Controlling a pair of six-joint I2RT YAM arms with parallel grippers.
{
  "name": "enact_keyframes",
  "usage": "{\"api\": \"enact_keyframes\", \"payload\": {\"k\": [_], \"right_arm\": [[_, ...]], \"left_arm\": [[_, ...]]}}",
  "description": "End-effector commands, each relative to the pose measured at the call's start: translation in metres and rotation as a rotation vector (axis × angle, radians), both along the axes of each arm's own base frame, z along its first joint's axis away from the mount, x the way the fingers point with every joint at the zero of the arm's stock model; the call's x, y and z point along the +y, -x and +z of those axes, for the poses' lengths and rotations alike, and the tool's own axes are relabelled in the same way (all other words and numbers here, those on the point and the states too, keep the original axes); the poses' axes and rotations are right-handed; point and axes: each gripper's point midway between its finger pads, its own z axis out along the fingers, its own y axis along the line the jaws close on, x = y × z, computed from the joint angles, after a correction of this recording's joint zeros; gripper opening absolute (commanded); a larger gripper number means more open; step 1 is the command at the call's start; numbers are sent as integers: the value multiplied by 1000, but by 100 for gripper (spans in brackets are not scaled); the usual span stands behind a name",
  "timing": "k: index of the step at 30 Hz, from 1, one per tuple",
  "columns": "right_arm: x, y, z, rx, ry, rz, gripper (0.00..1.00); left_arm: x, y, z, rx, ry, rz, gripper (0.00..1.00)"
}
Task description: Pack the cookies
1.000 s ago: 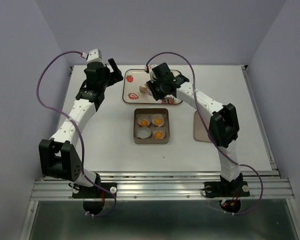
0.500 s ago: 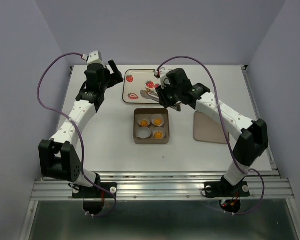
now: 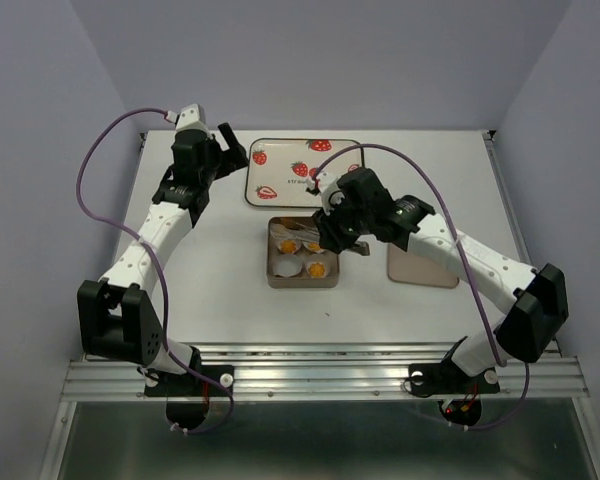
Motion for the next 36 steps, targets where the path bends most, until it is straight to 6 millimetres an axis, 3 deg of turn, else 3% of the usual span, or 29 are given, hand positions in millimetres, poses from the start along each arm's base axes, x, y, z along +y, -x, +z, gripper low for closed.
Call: {"api": "enact_keyframes", "payload": {"k": [1, 12, 36], "right_arm": [[-2, 22, 7, 7, -11, 57, 38], [-12, 50, -12, 102, 51, 91, 39], [-4, 45, -53, 195, 128, 76, 41]], "left_arm": [[1, 8, 25, -79, 23, -9, 99], [-1, 13, 24, -80, 25, -23, 99], [0, 19, 25, -90, 10, -27, 99]]}}
